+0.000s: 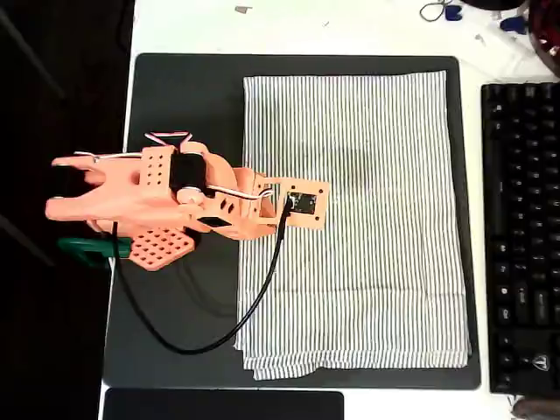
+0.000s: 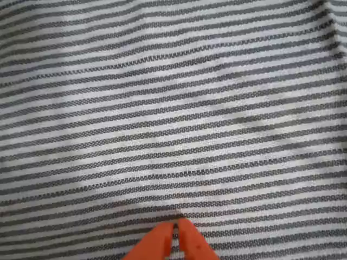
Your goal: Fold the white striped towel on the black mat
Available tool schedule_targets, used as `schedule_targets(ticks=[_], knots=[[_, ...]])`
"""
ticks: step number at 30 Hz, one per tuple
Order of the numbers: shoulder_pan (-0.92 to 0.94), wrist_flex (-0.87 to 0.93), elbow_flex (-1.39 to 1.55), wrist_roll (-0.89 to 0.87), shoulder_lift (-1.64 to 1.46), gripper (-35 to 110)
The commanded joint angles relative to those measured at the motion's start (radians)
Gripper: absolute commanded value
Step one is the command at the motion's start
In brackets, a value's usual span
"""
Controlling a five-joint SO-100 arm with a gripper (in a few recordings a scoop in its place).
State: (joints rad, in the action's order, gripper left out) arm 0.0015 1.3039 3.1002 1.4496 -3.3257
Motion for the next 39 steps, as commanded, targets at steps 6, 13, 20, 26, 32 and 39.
schedule_targets(ticks=[6, 13, 20, 26, 32, 39], knots=[[-0.008, 0.003, 0.015, 0.006, 0.0, 2], [-0.037, 0.002, 0.015, -0.037, -0.006, 0], [-0.038, -0.002, 0.005, 0.002, 0.009, 0], [-0.063, 0.023, -0.117, 0.018, 0.137, 0], [-0.124, 0.018, -0.218, -0.018, 0.267, 0], [-0.27, -0.023, -0.391, -0.144, 0.482, 1]])
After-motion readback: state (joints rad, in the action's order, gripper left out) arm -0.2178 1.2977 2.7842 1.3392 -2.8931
